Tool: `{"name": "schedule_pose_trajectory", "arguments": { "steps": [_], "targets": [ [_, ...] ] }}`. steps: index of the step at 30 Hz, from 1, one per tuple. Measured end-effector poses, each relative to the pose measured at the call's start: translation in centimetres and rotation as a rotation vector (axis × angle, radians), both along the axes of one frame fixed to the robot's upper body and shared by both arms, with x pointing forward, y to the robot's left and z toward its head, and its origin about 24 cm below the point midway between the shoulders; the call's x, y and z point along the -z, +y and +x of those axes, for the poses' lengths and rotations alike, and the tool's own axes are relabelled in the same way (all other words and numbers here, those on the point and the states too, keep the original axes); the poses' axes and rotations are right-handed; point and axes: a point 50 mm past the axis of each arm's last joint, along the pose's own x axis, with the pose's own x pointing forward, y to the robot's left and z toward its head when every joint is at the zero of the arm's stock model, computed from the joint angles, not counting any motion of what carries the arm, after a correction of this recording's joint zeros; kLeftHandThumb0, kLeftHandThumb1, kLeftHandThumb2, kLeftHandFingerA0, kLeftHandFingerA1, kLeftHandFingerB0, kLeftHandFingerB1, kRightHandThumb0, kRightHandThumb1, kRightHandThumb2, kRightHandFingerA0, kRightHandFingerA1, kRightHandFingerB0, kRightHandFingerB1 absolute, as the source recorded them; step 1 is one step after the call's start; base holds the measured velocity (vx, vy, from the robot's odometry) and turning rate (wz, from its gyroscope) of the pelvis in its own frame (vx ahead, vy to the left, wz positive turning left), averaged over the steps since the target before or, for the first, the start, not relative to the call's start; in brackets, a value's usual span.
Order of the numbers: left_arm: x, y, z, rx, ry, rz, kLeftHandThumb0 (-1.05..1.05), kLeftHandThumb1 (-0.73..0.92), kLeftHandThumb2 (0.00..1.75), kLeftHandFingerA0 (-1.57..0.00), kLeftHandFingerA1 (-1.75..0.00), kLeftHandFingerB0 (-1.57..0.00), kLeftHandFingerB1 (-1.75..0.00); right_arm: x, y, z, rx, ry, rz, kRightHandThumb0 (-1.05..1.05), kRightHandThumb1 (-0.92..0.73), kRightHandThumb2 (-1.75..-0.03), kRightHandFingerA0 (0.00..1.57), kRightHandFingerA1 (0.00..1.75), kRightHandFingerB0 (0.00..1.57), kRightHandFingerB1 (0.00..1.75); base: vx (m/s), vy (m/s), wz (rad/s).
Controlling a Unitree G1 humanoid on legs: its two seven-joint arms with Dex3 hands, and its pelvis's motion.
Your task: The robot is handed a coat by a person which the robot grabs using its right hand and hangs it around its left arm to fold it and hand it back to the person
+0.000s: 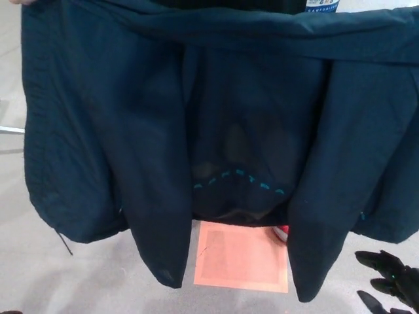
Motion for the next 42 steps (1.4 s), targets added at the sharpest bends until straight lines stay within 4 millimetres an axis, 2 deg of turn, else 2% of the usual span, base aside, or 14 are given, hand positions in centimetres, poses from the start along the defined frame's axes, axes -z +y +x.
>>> {"name": "schedule_pose_trajectory", "arguments": {
  "steps": [4,5,6,7,8,13,14,15,16,17,21,27,32,42],
  "targets": [
    [0.0,-0.1,0.1,0.006,0.0,0.001,-0.65,0.92,0.69,-0.27,-0.33,-0.21,-0.31,-1.8,0.8,-0.6,-0.032,-0.079,0.043,-0.61,-0.82,-0.65,0.38,0.37,0.28,0.33,0.0,0.0,0.0],
    [0.0,-0.1,0.1,0.007,0.0,0.002,-0.65,0.92,0.7,-0.24,-0.33,-0.19,-0.3,-2.3,1.0,-0.7,-0.039,-0.103,0.055,-0.73,-0.68,-1.02,0.35,0.53,0.2,0.44,0.0,0.0,0.0],
    [0.0,-0.1,0.1,0.008,0.0,0.002,-0.65,0.92,0.7,-0.24,-0.33,-0.19,-0.3,-3.1,1.3,-0.8,-0.049,-0.135,0.072,-0.73,-0.68,-1.02,0.35,0.53,0.2,0.44,0.0,0.0,0.0],
    [0.0,-0.1,0.1,0.009,0.0,0.002,-0.64,0.92,0.7,-0.25,-0.33,-0.2,-0.31,-3.6,1.4,-0.8,-0.055,-0.155,0.081,-0.63,-0.84,-0.65,0.32,0.38,0.29,0.34,0.0,0.0,0.0],
    [0.0,-0.1,0.1,0.01,0.001,0.003,-0.64,0.92,0.69,-0.26,-0.33,-0.21,-0.31,-4.3,1.7,-0.8,-0.064,-0.185,0.097,-0.74,-0.68,-1.02,0.36,0.51,0.22,0.43,0.0,0.0,0.0],
    [0.0,-0.1,0.0,0.014,0.003,0.003,-0.64,0.92,0.7,-0.26,-0.34,-0.21,-0.31,-7.8,2.4,-0.5,-0.097,-0.324,0.173,-0.77,-0.67,-1.02,0.36,0.5,0.21,0.42,0.0,0.0,0.0],
    [0.0,-0.2,0.0,0.015,0.003,0.004,-0.63,0.92,0.7,-0.31,-0.35,-0.25,-0.32,-8.4,2.5,-0.4,-0.102,-0.351,0.19,-0.73,-0.78,-0.67,0.38,0.34,0.32,0.32,0.0,0.0,0.0],
    [0.0,-0.2,0.0,0.015,0.004,0.004,-0.63,0.92,0.7,-0.32,-0.35,-0.25,-0.32,-8.9,2.5,-0.4,-0.105,-0.368,0.199,-0.79,-0.69,-1.03,0.33,0.48,0.24,0.43,0.0,0.0,0.0],
    [0.1,-0.2,0.0,0.017,0.005,0.004,-0.63,0.92,0.7,-0.32,-0.35,-0.25,-0.32,-9.7,2.6,-0.2,-0.111,-0.4,0.215,-0.79,-0.69,-1.03,0.33,0.48,0.24,0.43,0.0,0.0,0.0],
    [0.1,-0.2,0.0,0.017,0.005,0.005,-0.64,0.92,0.7,-0.33,-0.35,-0.25,-0.32,-10.3,2.6,-0.1,-0.114,-0.425,0.227,-0.73,-0.8,-0.65,0.39,0.33,0.36,0.32,0.0,0.0,0.0],
    [0.1,-0.2,0.0,0.022,0.009,0.006,-0.64,0.92,0.7,-0.31,-0.36,-0.23,-0.32,-13.0,2.7,0.6,-0.137,-0.537,0.273,-0.71,-0.78,-0.63,0.32,0.32,0.29,0.31,0.0,0.0,0.0],
    [0.5,-0.3,-0.7,0.035,0.037,0.017,-0.63,0.92,0.7,-0.27,-0.34,-0.2,-0.31,-21.1,3.7,1.5,-0.253,-0.835,0.267,-0.83,-0.62,-0.98,0.03,0.35,0.04,0.37,0.0,0.0,0.0],
    [0.8,-0.3,-1.3,0.034,0.052,0.017,-0.63,0.92,0.71,-0.26,-0.33,-0.2,-0.3,-27.3,6.1,1.5,-0.405,-1.062,0.222,-0.81,-0.59,-0.95,0.03,0.3,0.12,0.32,0.0,0.0,0.0],
    [0.8,-0.4,-1.4,0.047,0.046,0.032,-0.64,0.92,0.7,-0.27,-0.34,-0.2,-0.31,-34.5,11.5,1.6,-0.657,-1.238,0.093,-0.85,-0.65,-0.97,0.08,0.21,0.08,0.24,0.0,0.0,0.0]
  ]
}}
